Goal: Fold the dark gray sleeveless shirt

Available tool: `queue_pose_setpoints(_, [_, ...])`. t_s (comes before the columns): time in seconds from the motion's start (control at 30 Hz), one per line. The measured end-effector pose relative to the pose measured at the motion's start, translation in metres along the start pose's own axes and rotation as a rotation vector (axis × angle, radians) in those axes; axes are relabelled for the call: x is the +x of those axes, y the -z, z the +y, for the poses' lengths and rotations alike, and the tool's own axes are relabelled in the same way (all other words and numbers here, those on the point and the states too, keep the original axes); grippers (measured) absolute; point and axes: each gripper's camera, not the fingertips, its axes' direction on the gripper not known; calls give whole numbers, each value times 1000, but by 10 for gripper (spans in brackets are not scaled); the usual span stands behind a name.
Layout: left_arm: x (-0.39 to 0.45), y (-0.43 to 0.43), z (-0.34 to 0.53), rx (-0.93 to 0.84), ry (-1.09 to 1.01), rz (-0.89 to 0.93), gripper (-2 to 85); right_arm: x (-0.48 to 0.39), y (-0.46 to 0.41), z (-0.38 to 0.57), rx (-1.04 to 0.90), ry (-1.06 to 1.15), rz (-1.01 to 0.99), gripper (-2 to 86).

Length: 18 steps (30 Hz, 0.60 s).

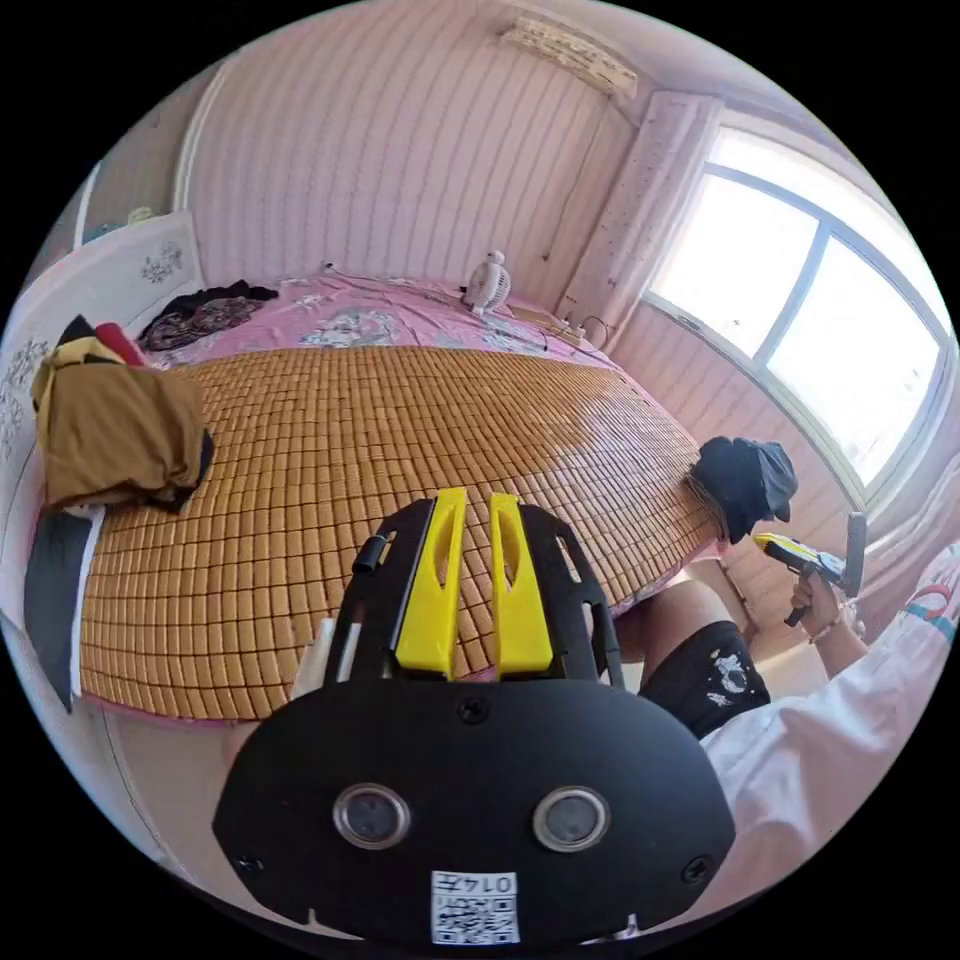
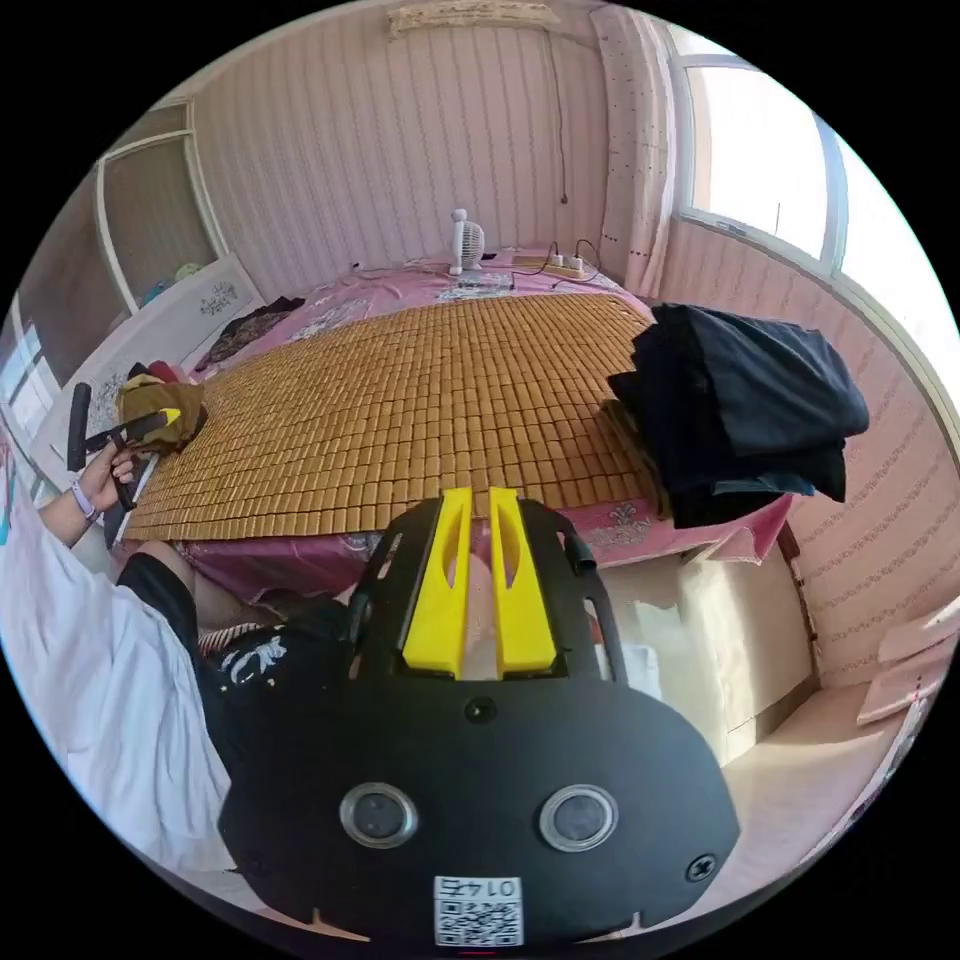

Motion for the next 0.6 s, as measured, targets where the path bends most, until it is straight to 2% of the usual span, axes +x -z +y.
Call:
queue_pose_setpoints(0.2, [-99,122,78,216,220,-197,57,-173,-42,-78,11,347,-348,34])
queue_pose_setpoints(0.33, [-160,185,137,290,424,-351,57,-308,-74,-129,-142,647,-587,27])
queue_pose_setpoints(0.5, [-227,230,192,314,598,-424,60,-443,-101,-168,-259,876,-689,25])
queue_pose_setpoints(0.6, [-265,249,215,326,678,-472,68,-521,-132,-182,-419,982,-718,29])
